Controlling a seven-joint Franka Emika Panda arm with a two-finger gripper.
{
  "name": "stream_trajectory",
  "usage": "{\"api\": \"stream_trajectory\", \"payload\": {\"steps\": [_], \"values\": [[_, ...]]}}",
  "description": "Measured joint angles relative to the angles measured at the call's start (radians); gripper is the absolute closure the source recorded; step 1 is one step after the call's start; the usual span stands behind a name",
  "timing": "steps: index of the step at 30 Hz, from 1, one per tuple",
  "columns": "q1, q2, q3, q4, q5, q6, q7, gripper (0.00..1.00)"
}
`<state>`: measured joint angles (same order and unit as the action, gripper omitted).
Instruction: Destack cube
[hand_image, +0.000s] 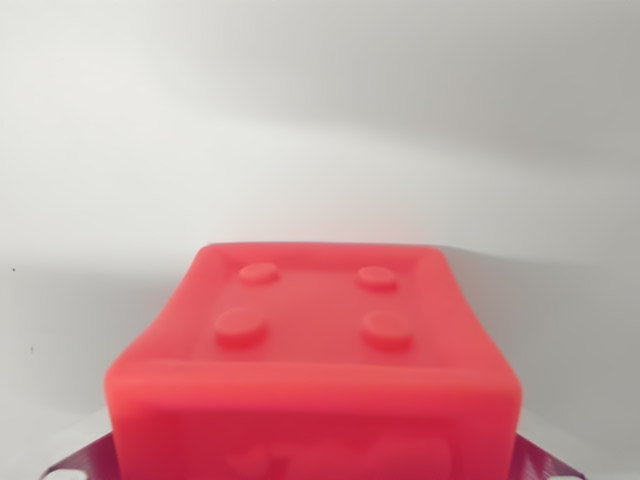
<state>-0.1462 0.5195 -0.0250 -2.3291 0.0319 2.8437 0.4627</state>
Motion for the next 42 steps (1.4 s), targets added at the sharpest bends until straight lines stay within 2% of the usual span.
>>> {"api": "stream_trajectory", "payload": {"steps": [34, 42], "values": [[0.000, -0.001, 0.000, 0.000, 0.000, -0.001, 0.000, 0.00], [0.000, -0.032, 0.000, -0.008, 0.000, -0.020, 0.000, 0.00]]}}
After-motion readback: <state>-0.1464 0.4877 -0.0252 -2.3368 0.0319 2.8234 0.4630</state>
